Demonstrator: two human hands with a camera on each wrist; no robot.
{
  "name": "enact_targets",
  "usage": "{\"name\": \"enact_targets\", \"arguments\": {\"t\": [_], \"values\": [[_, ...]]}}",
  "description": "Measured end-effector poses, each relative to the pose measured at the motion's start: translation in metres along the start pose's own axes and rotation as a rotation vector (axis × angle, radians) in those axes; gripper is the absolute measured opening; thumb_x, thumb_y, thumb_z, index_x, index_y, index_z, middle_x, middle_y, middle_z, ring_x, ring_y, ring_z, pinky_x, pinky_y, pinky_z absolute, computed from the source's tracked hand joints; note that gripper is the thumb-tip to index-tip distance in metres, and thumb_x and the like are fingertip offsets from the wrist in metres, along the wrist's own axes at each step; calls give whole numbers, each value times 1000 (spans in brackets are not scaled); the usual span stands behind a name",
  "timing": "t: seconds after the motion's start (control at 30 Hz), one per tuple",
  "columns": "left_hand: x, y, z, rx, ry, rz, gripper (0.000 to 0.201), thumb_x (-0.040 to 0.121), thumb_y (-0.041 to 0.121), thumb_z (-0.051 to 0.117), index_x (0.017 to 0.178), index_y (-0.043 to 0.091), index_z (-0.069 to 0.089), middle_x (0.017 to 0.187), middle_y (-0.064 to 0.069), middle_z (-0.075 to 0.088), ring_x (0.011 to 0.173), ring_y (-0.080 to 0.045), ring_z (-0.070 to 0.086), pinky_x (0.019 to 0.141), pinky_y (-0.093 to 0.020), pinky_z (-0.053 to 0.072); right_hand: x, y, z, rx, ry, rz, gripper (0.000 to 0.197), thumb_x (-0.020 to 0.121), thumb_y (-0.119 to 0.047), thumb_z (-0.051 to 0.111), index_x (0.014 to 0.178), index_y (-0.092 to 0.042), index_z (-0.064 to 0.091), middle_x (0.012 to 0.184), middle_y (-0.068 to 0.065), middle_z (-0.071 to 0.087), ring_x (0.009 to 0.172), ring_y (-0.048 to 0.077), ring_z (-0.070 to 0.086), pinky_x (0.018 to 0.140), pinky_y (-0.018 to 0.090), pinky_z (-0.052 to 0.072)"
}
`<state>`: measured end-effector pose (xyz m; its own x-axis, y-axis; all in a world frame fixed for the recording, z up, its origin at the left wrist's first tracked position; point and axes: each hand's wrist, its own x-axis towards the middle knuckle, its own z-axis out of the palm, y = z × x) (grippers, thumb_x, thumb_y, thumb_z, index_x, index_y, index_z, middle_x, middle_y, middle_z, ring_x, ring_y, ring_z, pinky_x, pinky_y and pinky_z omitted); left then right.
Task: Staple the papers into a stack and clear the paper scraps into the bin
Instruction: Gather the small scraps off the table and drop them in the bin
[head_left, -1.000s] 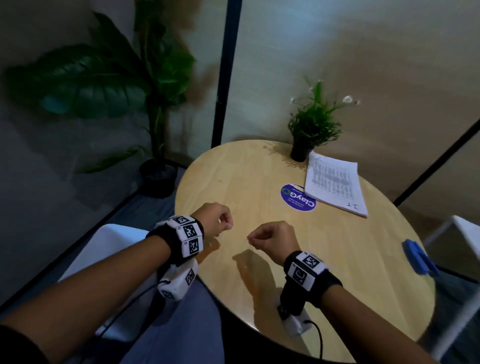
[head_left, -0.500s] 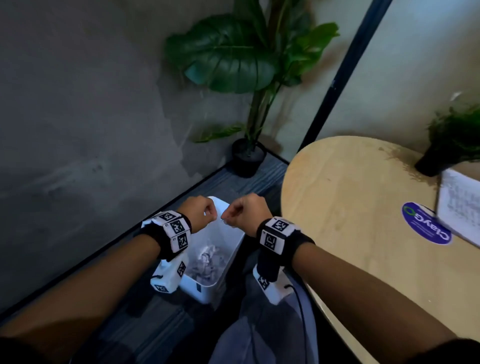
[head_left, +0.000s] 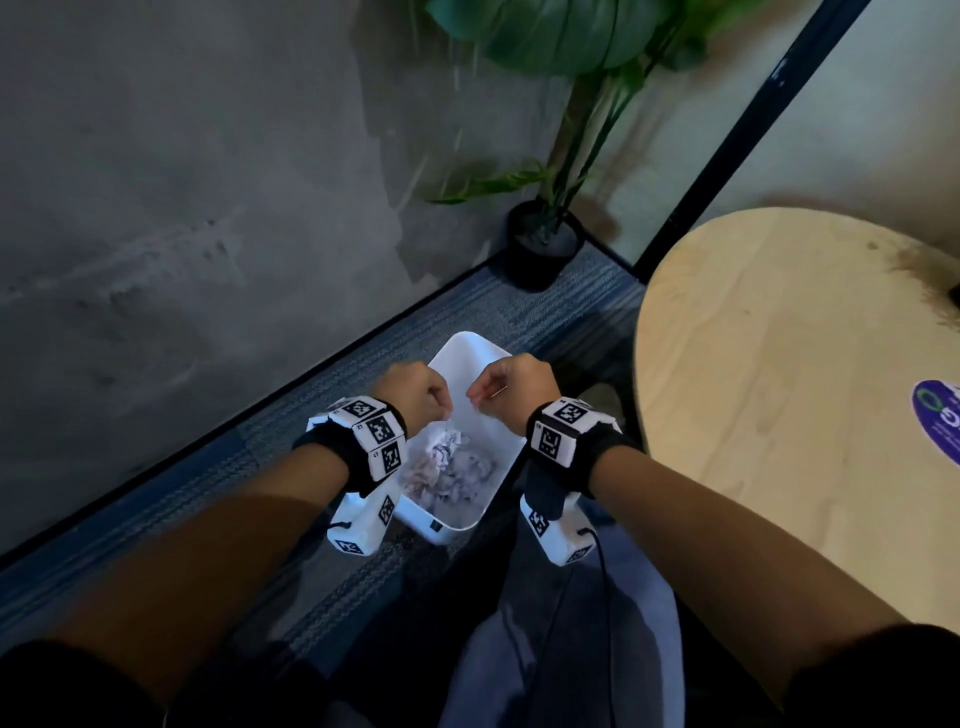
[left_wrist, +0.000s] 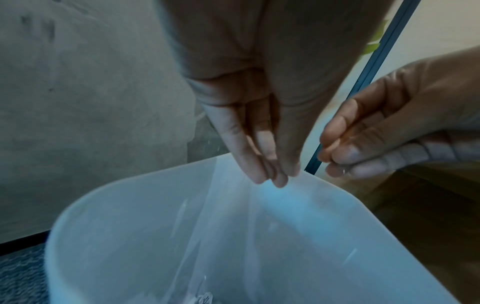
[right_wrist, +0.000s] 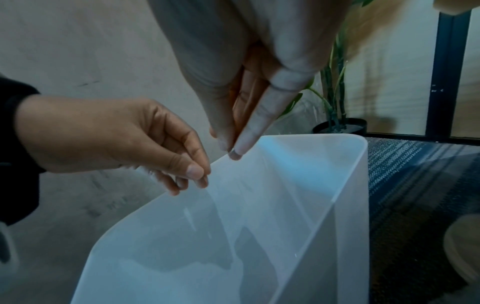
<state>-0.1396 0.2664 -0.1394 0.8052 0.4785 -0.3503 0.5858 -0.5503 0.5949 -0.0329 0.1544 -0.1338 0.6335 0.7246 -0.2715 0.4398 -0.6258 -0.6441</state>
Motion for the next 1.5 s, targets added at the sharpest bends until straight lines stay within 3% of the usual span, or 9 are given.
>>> {"name": "enact_targets", "arguments": {"t": [0.2,0.37,0.47,0.7,0.87,1.0,1.13,1.27,1.5], "values": [[4,-9,9,-40,1,-29,22,88,0,57,95,9,75,94,-11,76,86,-22,70,87,-30,55,2,0,10,-15,-6,10,28,78,11,53,82,-6,75,85,7,74,71,9,63,57,1,41],[4,-5,9,-87,-15,-89,11,81,1,68,87,5,76,84,-12,75,79,-28,73,83,-34,59,4,2,8,26,-25,43,12,71,4,73,74,-7,73,63,-3,66,42,-14,52,53,0,41],[2,-1,7,-73,-30,-85,5,80,8,72,77,5,74,61,0,69,67,-26,74,74,-33,61,4,1,6,21,-3,54,12,70,-9,78,65,-15,70,60,-3,67,47,-3,60,64,20,54],[0,5,3,0,-39,-56,24,90,1,56,110,5,69,111,-15,70,98,-29,69,93,-36,53,-11,-11,-7,-2,6,5,25,77,12,56,85,-4,75,91,12,75,86,22,70,83,28,55],[-4,16,-3,51,-82,-90,3,78,1,71,80,4,72,72,-10,71,73,-26,73,73,-31,60,-28,-24,-22,-9,17,-4,9,76,-20,76,72,-15,70,76,8,74,55,17,63,70,32,58],[-12,29,-7,129,-67,-46,33,82,23,70,55,11,55,34,5,55,29,-2,52,46,-19,43,-45,-26,-35,-12,9,-12,11,88,-20,61,90,-16,70,80,7,75,58,14,65,75,37,58],[-24,56,-10,126,-80,70,8,87,5,59,82,11,60,61,-2,64,46,-17,61,51,-26,52,-70,-19,-60,-56,83,-75,29,84,-2,58,110,-12,67,109,11,70,94,27,67,87,37,53],[-32,93,-6,112,-71,203,19,83,-8,56,82,9,64,85,-12,68,49,-17,61,48,-21,49,-92,-2,-88,-70,165,-57,17,82,-24,69,82,-7,72,81,14,73,72,24,65,65,26,49],[-54,180,32,281,-132,428,39,86,36,63,55,17,50,44,2,57,29,1,48,45,-14,38,-153,66,-136,-6,293,31,22,95,-17,49,100,-10,70,84,12,74,70,21,66,71,26,50]]}}
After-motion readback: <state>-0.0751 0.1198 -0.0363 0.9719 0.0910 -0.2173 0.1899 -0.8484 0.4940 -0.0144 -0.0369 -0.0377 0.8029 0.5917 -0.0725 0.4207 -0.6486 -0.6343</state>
